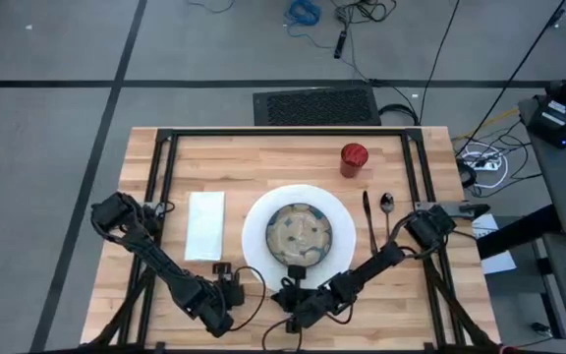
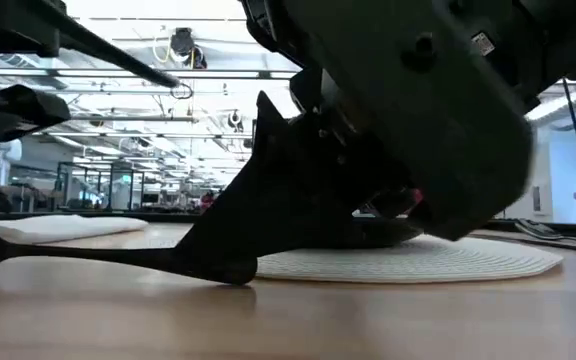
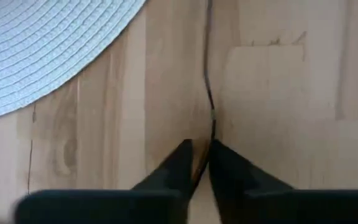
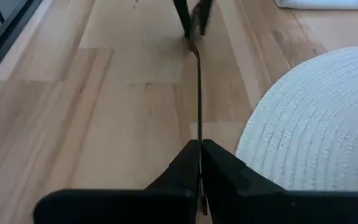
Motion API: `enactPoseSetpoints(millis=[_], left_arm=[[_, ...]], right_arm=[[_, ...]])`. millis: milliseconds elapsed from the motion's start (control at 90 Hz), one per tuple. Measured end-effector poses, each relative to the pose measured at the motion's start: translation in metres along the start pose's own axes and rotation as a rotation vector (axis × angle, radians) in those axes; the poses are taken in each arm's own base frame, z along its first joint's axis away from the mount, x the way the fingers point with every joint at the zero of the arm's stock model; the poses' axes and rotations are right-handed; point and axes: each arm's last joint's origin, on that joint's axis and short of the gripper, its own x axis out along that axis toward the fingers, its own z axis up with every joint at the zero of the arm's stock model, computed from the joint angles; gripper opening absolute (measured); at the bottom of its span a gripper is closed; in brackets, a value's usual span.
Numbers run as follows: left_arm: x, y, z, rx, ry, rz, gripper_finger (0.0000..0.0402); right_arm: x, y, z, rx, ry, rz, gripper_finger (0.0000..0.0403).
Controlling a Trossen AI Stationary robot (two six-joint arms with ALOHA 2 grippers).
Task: Set table place
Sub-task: Put the black fork on the white napkin
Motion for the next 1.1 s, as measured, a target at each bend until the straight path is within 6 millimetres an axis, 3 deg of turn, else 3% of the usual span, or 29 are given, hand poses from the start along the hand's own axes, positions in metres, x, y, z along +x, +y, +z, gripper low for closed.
enactPoseSetpoints(millis=[144, 367, 556, 889, 1100], left_arm=[[0.000, 0.000, -0.002, 0.063, -0.028, 0.048, 0.0005], [-0.001, 0.001, -0.004, 0.246, -0.098, 0.180, 0.0001], [-0.002, 0.004, -0.004, 0.404, -0.120, 0.277, 0.0000], [-0.005, 0.010, -0.005, 0.778, -0.106, 0.514, 0.0003], [-0.004, 0.010, -0.006, 1.020, -0.067, 0.664, 0.0002]], right_arm=[[-0.001, 0.000, 0.003, 0.039, -0.008, 0.009, 0.0026], [-0.011, -0.007, 0.026, 0.133, -0.037, 0.071, 0.0112], [-0.009, -0.012, 0.031, 0.195, -0.052, 0.076, 0.0164], [-0.021, -0.008, 0.047, 0.200, -0.073, 0.205, 0.0174], [-0.060, -0.012, 0.082, 0.187, -0.118, 0.228, 0.0174]])
